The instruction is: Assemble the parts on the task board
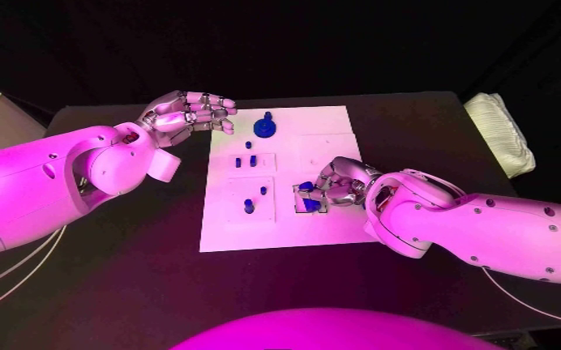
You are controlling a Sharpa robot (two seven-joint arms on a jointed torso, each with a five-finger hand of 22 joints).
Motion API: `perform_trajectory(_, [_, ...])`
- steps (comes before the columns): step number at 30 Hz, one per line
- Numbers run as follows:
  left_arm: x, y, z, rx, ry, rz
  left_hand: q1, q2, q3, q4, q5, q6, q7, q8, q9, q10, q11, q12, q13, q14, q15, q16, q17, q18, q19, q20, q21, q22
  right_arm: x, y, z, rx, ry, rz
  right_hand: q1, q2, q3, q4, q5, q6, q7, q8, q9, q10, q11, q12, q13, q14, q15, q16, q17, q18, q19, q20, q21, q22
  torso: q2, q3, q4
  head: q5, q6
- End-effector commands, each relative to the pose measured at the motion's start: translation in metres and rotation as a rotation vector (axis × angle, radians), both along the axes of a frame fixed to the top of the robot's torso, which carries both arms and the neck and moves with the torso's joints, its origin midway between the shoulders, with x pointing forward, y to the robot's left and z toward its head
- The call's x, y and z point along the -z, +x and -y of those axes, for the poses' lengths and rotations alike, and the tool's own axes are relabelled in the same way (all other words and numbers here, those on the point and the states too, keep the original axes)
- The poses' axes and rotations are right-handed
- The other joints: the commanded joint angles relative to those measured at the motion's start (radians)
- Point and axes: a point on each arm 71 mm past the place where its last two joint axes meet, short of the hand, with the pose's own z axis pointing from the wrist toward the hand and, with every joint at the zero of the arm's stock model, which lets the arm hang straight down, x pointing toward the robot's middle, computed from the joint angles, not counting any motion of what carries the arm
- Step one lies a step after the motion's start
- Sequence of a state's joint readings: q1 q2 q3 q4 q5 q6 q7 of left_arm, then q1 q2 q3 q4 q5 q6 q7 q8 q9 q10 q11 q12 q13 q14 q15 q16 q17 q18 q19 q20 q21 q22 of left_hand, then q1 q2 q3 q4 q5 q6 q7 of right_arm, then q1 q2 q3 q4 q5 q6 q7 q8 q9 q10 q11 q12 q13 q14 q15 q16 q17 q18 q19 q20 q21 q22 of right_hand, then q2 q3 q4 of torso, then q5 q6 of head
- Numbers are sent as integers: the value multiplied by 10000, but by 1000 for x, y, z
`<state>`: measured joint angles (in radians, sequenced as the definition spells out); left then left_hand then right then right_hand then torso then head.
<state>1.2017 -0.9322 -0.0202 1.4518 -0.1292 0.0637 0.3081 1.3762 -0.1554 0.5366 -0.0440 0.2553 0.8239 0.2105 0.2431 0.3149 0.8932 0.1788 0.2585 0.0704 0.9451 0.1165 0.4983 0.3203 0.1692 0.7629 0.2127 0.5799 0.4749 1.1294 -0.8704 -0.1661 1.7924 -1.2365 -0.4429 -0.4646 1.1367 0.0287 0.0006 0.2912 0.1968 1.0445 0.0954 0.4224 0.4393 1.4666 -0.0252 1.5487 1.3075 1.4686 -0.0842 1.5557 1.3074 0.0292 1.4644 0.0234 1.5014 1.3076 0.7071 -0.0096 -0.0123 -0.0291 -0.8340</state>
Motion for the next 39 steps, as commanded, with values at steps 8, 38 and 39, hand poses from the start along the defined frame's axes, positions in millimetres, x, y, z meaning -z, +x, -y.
perform_trajectory(8, [-1, -1, 2, 226, -135, -44, -79, 64, -34, 47, 7, 7, 185, 56, 10, -64, 15, 73, 3, -6, 54, -72, 18, 69, -30, 47, -54, -15, 1, 3, -1, -66, -716, 482, -96, -13, -59, 22, -51, 596, -551, 41, 4, 953, -51, 48, 2503, 962, -63, 50, 2345, -172, 940, -52, 49, 2473, 2, 6, -14, 9, -32])
perform_trajectory(38, [0, -1, 1, 234, -106, -89, -110, 77, -32, 71, 9, -3, 195, 55, 8, -91, 23, 88, 2, -23, 64, -90, 25, 68, -35, 56, -78, -27, 1, 1, -1, -284, -705, 775, -1202, -327, -1702, 6, -699, 278, -499, 420, 79, 839, -8, -229, 2365, 925, -34, -26, 2173, -137, 897, -40, -142, 2426, -6, 12, -2, 23, -66])
perform_trajectory(39, [0, -1, 1, 235, -106, -90, -110, 77, -32, 71, 9, -3, 195, 55, 8, -91, 23, 88, 2, -23, 64, -90, 25, 68, -35, 56, -78, -27, 0, 0, 0, -291, -636, 803, -1104, -315, -1715, 3, -637, 268, -498, 430, 77, 836, -7, -239, 2361, 924, -34, -30, 2166, -137, 897, -39, -142, 2426, -5, 12, -5, 29, -67])
